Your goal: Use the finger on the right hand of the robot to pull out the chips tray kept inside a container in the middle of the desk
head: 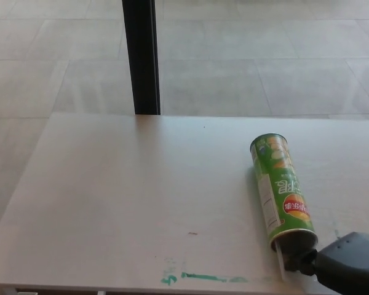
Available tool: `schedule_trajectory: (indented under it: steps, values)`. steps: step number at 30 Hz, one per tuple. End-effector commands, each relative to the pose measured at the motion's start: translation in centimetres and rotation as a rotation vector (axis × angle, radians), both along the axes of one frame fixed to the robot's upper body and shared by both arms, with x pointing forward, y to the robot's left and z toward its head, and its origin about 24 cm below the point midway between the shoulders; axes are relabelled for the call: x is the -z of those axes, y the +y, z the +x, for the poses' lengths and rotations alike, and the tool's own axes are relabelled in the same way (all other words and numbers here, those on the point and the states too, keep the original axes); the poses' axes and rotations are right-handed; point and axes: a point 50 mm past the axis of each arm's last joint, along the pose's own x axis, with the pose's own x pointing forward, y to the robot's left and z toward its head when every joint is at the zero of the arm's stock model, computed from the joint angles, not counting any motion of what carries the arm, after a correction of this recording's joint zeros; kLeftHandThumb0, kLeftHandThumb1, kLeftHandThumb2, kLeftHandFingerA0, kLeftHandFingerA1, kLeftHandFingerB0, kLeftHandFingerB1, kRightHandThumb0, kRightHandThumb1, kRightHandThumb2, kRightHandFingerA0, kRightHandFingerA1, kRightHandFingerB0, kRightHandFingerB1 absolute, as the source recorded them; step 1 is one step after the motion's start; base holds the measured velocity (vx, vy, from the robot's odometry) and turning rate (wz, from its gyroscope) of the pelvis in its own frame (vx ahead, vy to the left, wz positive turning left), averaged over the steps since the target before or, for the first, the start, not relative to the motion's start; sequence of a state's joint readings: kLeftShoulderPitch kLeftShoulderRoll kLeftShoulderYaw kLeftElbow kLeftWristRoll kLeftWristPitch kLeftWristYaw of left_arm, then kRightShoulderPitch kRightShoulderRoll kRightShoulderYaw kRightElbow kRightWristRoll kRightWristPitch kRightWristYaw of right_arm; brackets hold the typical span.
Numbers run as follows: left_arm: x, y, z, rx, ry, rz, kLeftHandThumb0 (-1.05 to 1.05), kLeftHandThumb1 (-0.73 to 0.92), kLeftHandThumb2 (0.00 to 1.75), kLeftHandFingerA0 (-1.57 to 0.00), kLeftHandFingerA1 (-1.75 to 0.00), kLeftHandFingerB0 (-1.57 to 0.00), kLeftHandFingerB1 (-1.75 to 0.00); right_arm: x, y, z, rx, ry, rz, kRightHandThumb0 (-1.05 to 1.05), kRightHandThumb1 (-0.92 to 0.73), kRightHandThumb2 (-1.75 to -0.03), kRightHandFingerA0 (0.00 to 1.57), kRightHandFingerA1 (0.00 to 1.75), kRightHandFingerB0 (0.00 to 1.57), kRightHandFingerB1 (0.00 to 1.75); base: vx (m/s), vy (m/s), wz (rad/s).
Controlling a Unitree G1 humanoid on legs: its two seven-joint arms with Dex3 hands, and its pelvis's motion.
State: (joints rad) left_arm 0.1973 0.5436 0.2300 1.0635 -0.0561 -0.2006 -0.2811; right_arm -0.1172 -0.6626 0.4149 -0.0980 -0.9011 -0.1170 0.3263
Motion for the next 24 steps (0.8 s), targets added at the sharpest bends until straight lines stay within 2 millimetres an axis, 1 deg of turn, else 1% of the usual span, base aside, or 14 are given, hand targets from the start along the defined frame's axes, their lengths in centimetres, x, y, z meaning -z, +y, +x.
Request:
schedule_trajectory:
  steps: [1, 4, 5, 7, 10, 11, 13, 17, 19, 20, 22, 24]
  values:
    - [-0.5, 0.8, -0.3, -0.031, 0.014, 0.031, -0.42, 0.74, 0.62, -0.49, -0.51, -0.47, -0.41, 0.6, -0.7, -1.6, -0.016, 0.094, -0.039, -0.24, -0.55, -0.58, 0.88, 1.34, 0.40, 0.39, 0.00, 0.000, 0.00]
    - [-0.4, 0.8, -0.1, -0.032, 0.011, 0.033, -0.43, 0.74, 0.62, -0.49, -0.49, -0.44, -0.40, 0.0, -0.7, -1.9, -0.026, 0.082, -0.022, -0.23, -0.53, -0.58, 0.90, 1.34, 0.43, 0.40, 0.00, 0.000, 0.00]
    - [-0.4, 0.8, -0.2, -0.033, 0.009, 0.031, -0.43, 0.74, 0.62, -0.50, -0.53, -0.45, -0.41, 0.0, -0.7, -2.0, -0.029, 0.079, -0.017, -0.24, -0.53, -0.59, 0.90, 1.35, 0.42, 0.40, 0.00, 0.000, 0.00]
    - [-0.4, 0.8, -0.2, -0.042, 0.004, 0.027, -0.43, 0.74, 0.62, -0.51, -0.55, -0.47, -0.41, 0.0, -0.6, -2.3, -0.035, 0.077, -0.015, -0.25, -0.53, -0.58, 0.90, 1.35, 0.43, 0.40, 0.00, 0.000, 0.00]
    - [-0.4, 0.9, -0.4, -0.034, 0.021, 0.034, -0.43, 0.74, 0.62, -0.49, -0.47, -0.45, -0.40, 0.1, -0.6, -2.9, -0.031, 0.096, -0.015, -0.25, -0.54, -0.58, 0.88, 1.36, 0.42, 0.39, 0.00, 0.000, 0.00]
    - [-0.4, 0.9, -0.4, -0.035, 0.023, 0.035, -0.43, 0.74, 0.62, -0.49, -0.47, -0.45, -0.40, 0.1, -0.7, -3.0, -0.031, 0.104, -0.012, -0.25, -0.54, -0.58, 0.88, 1.36, 0.42, 0.39, 0.00, 0.000, 0.00]
    - [-0.4, 0.9, -0.4, -0.031, 0.026, 0.041, -0.43, 0.75, 0.62, -0.50, -0.52, -0.46, -0.41, 0.2, -0.8, -3.3, -0.030, 0.109, 0.003, -0.24, -0.54, -0.58, 0.89, 1.36, 0.43, 0.39, 0.00, 0.000, 0.00]
    - [-0.4, 1.0, -0.4, -0.035, 0.025, 0.033, -0.43, 0.74, 0.62, -0.49, -0.49, -0.45, -0.41, 0.4, -0.7, -3.7, -0.035, 0.101, 0.001, -0.24, -0.53, -0.57, 0.91, 1.37, 0.44, 0.39, 0.00, 0.000, 0.00]
    - [-0.4, 1.0, -0.4, -0.030, 0.031, 0.042, -0.44, 0.74, 0.62, -0.50, -0.49, -0.46, -0.40, 0.5, -0.6, -4.1, -0.014, 0.139, 0.006, -0.24, -0.54, -0.58, 0.89, 1.37, 0.41, 0.39, 0.00, 0.000, 0.00]
    - [-0.4, 1.0, -0.4, -0.031, 0.034, 0.045, -0.43, 0.74, 0.62, -0.49, -0.47, -0.46, -0.40, 0.6, -0.6, -4.3, -0.009, 0.148, 0.010, -0.24, -0.54, -0.57, 0.88, 1.34, 0.42, 0.38, 0.00, 0.000, 0.00]
    - [-0.4, 1.1, -0.4, -0.046, 0.026, 0.039, -0.41, 0.74, 0.62, -0.50, -0.50, -0.46, -0.40, 0.9, -0.6, -4.6, -0.010, 0.151, 0.017, -0.24, -0.54, -0.58, 0.88, 1.35, 0.42, 0.39, 0.00, 0.000, 0.00]
    - [-0.6, 1.1, -0.3, -0.032, 0.020, 0.040, -0.42, 0.74, 0.62, -0.49, -0.48, -0.45, -0.40, 1.1, -0.5, -5.2, -0.013, 0.153, 0.045, -0.22, -0.52, -0.58, 0.91, 1.37, 0.44, 0.41, 0.00, 0.000, 0.00]
